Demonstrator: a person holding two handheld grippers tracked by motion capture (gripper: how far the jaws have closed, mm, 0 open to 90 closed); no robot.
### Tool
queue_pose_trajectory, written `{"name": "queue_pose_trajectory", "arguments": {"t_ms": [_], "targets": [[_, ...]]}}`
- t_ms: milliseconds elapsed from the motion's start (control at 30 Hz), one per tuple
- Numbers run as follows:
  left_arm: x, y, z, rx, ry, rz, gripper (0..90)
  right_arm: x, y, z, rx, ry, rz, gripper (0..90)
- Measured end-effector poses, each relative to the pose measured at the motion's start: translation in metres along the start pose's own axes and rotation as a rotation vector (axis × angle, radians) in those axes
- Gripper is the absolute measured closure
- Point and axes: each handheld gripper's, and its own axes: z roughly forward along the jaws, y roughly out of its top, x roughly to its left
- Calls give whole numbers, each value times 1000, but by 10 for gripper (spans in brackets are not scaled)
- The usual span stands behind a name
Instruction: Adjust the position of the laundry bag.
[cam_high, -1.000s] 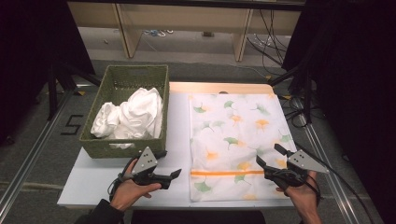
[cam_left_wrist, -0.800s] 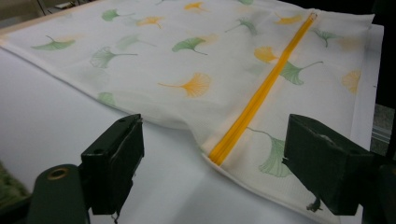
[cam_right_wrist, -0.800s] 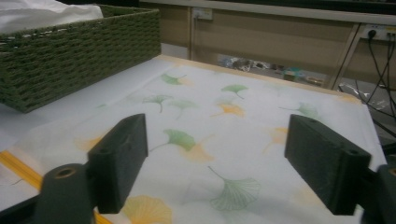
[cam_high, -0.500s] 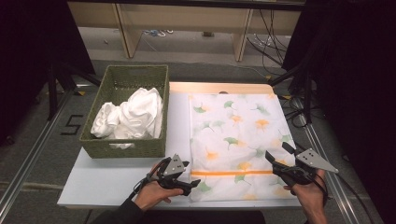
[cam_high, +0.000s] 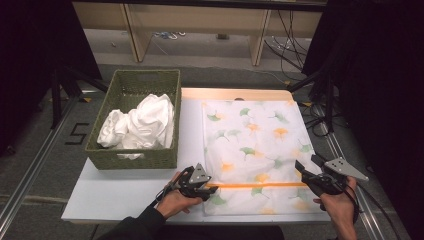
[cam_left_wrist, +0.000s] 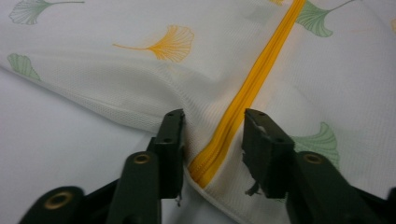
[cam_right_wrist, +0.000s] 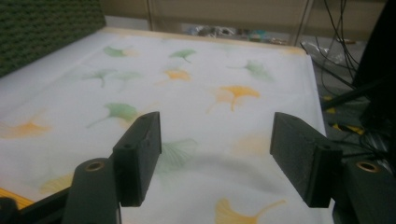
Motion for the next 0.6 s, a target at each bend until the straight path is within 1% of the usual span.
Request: {"name": "queue_pose_trajectory", "arguments": {"t_ms": [33,67,100,133,167,200,233,267,300,333,367,400,433,467,500,533,567,600], "targets": [[0,0,0,0,0,0,656,0,0,0,0,0,0,350],[0,0,1,-12,-5,0,656,-4,-1,3,-6,-4,-7,357],[0,1,1,-15,-5,5,720,-9,-2,4,28,-19,3,361],[2,2,0,-3,-8,38,747,-12,-2,5,55,0,30,366],[1,2,1,-5,-9,32,772,-14,-2,7,62,-7,29,375],[1,2,1,-5,-10,16,795,-18,-3,11,44,-35,32,382],[1,3,2,-6,-6,14,805,-22,-1,12,102,-6,60,393],[3,3,1,9,-9,19,815,-27,0,15,108,-31,72,412],[4,4,1,18,-21,17,820,-33,2,18,108,-64,44,434],[4,4,2,-11,-16,21,824,-35,2,22,121,-23,90,470],[4,4,1,2,-9,1,825,-40,3,23,115,-71,64,484],[5,5,1,11,-8,20,826,-45,3,24,132,-83,59,492],[6,6,-1,22,20,50,826,-47,1,27,155,-40,95,505],[6,7,-3,25,18,59,828,-51,1,28,158,-84,69,526],[7,7,-3,20,23,56,828,-54,-1,32,171,-64,105,548],[9,8,-4,16,25,43,828,-57,-1,32,192,-45,101,580],[9,8,-4,19,17,36,828,-61,-3,35,201,-62,99,600],[9,7,-3,22,11,40,827,-60,-4,37,217,-89,137,611]]}}
